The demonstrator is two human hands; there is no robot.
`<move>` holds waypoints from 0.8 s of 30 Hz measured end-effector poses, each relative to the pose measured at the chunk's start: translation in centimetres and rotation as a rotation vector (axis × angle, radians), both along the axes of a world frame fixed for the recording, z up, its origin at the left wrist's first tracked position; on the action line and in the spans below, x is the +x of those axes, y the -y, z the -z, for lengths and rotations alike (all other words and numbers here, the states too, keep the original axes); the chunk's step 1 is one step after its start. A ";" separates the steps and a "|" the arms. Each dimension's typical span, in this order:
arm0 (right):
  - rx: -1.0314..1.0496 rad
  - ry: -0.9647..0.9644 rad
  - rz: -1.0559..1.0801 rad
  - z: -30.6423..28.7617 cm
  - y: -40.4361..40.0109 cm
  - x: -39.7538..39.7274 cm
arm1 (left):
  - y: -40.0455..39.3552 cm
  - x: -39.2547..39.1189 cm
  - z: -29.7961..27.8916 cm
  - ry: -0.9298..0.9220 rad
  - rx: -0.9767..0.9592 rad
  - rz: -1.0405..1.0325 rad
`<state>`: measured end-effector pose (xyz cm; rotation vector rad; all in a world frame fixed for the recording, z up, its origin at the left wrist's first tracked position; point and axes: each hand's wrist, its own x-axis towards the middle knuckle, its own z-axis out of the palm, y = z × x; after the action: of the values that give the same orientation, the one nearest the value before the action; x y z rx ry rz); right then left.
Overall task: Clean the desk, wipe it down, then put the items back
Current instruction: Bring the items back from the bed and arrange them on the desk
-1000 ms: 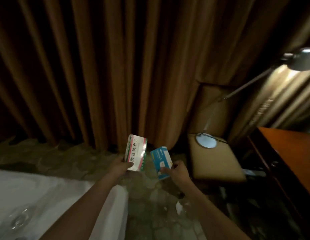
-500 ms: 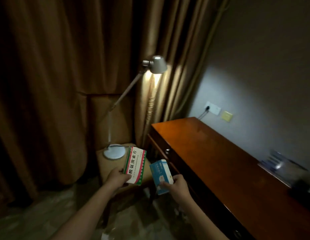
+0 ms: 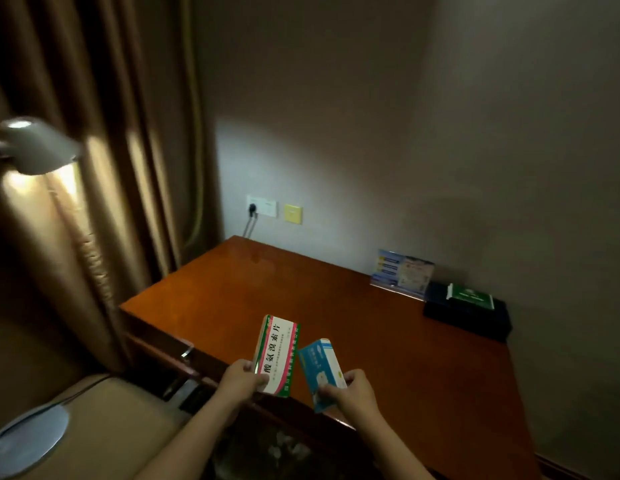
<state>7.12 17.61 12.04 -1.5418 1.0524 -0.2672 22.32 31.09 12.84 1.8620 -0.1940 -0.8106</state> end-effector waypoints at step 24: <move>0.100 -0.225 0.432 5.8 29.3 0.5 | 36.2 5.7 6.0 0.093 0.269 0.584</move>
<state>7.60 -11.68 6.20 -1.2631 1.5546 -0.3361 28.06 -5.13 6.88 2.1270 -0.7435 -1.1891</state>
